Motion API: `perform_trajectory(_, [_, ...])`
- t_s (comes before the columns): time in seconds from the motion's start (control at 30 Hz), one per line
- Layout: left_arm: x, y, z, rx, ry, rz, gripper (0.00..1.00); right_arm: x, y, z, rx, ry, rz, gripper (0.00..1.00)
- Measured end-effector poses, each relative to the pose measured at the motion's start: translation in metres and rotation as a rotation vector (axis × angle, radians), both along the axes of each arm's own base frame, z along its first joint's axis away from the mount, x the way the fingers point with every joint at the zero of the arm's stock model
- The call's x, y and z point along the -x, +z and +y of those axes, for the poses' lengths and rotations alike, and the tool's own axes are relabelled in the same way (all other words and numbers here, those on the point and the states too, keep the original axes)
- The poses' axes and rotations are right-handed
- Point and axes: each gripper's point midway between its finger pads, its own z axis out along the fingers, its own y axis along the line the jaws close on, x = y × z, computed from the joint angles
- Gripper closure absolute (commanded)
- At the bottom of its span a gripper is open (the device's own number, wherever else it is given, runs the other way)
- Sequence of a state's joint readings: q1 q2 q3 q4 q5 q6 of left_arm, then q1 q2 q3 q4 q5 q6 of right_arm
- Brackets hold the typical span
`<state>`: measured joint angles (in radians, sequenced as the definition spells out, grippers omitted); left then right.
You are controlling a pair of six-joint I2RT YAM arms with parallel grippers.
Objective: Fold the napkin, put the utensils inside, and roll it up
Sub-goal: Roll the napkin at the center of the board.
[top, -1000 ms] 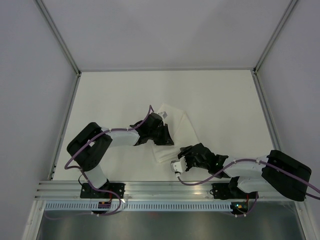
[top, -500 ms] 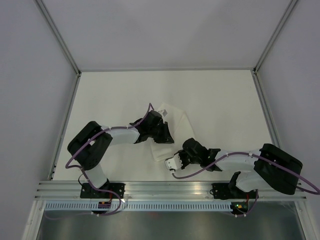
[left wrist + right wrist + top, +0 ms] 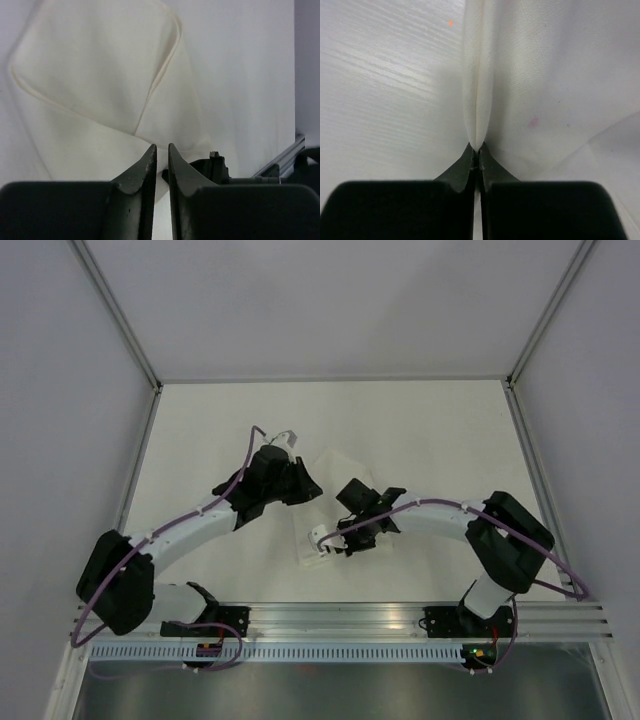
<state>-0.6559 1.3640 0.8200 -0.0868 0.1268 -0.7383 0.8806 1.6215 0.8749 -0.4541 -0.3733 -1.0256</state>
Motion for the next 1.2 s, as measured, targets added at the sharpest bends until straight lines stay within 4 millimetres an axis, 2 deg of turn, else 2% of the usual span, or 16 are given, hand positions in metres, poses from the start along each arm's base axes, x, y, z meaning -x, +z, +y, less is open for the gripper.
perform_trajectory(0.13, [-0.007,0.036,0.034,-0.013,0.124,-0.127,0.8,-0.011,0.0,0.003,0.043,-0.027,0.173,0.98])
perform_trajectory(0.3, [-0.002,0.064,0.072,-0.051,0.214,-0.286,0.82,-0.026,0.001,0.002,0.089,-0.053,0.438,0.98])
perform_trajectory(0.4, [0.002,0.074,0.083,-0.068,0.213,-0.364,0.82,-0.033,0.0,-0.002,0.095,-0.078,0.6,0.97])
perform_trajectory(0.5, [0.004,0.078,0.083,-0.095,0.17,-0.438,0.81,-0.038,0.0,-0.005,0.082,-0.101,0.707,0.97])
perform_trajectory(0.6, [0.011,0.077,0.071,-0.119,0.086,-0.51,0.69,-0.038,0.0,-0.011,0.084,-0.125,0.77,0.97])
perform_trajectory(0.63, [0.017,0.076,0.064,-0.127,0.043,-0.538,0.68,-0.038,0.0,-0.011,0.085,-0.129,0.781,0.97])
perform_trajectory(0.7, [0.032,0.072,0.047,-0.143,-0.066,-0.586,0.65,-0.036,-0.001,-0.011,0.092,-0.137,0.809,0.97])
perform_trajectory(0.73, [0.039,0.071,0.037,-0.152,-0.122,-0.608,0.6,-0.034,-0.001,-0.011,0.094,-0.14,0.826,0.97])
perform_trajectory(0.8, [0.05,0.065,0.018,-0.173,-0.22,-0.628,0.59,-0.031,-0.002,-0.012,0.105,-0.15,0.858,0.97])
perform_trajectory(0.87, [0.057,0.053,-0.003,-0.212,-0.322,-0.622,0.55,-0.028,-0.002,-0.012,0.112,-0.159,0.882,0.97])
perform_trajectory(0.9, [0.06,0.04,-0.015,-0.245,-0.379,-0.603,0.52,-0.027,-0.002,-0.012,0.116,-0.163,0.89,0.97])
perform_trajectory(1.03, [0.076,0.007,-0.044,-0.313,-0.538,-0.549,0.48,-0.024,-0.002,-0.013,0.127,-0.176,0.913,0.97])
perform_trajectory(1.1, [0.082,-0.009,-0.055,-0.35,-0.606,-0.522,0.45,-0.024,-0.002,-0.013,0.129,-0.179,0.915,0.96])
perform_trajectory(1.2, [0.085,-0.024,-0.06,-0.388,-0.662,-0.498,0.44,-0.024,-0.002,-0.012,0.133,-0.184,0.919,0.96])
